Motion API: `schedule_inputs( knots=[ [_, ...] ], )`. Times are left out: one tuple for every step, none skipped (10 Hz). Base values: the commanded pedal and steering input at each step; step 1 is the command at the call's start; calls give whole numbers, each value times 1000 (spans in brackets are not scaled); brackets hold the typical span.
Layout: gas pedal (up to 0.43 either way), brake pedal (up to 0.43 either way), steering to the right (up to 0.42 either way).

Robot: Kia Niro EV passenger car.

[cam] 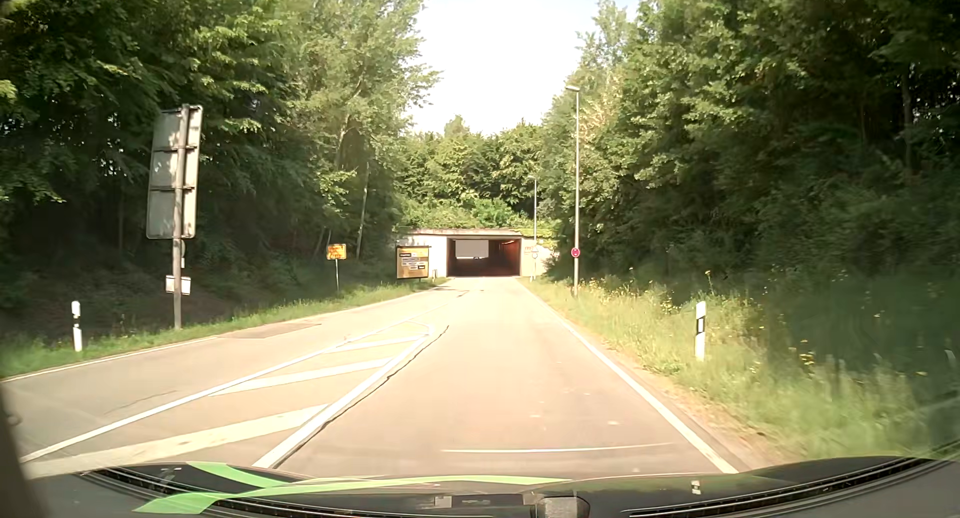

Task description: Follow the waypoints while adhering to traffic rules and regulations

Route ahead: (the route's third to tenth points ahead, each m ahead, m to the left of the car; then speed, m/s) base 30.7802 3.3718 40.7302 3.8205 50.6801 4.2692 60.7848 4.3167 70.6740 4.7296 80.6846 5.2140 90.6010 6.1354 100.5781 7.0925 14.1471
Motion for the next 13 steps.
schedule_inputs(
  knots=[
    [20, 0, -6],
    [20, 0, -6],
    [20, 0, -6],
    [20, 0, -5],
    [20, 0, -5],
    [20, 0, -5],
    [20, 0, -5],
    [20, 0, -5],
    [20, 0, -5],
    [20, 0, -6],
    [20, 0, -7],
    [8, 0, -7],
    [8, 0, -7]
  ],
)
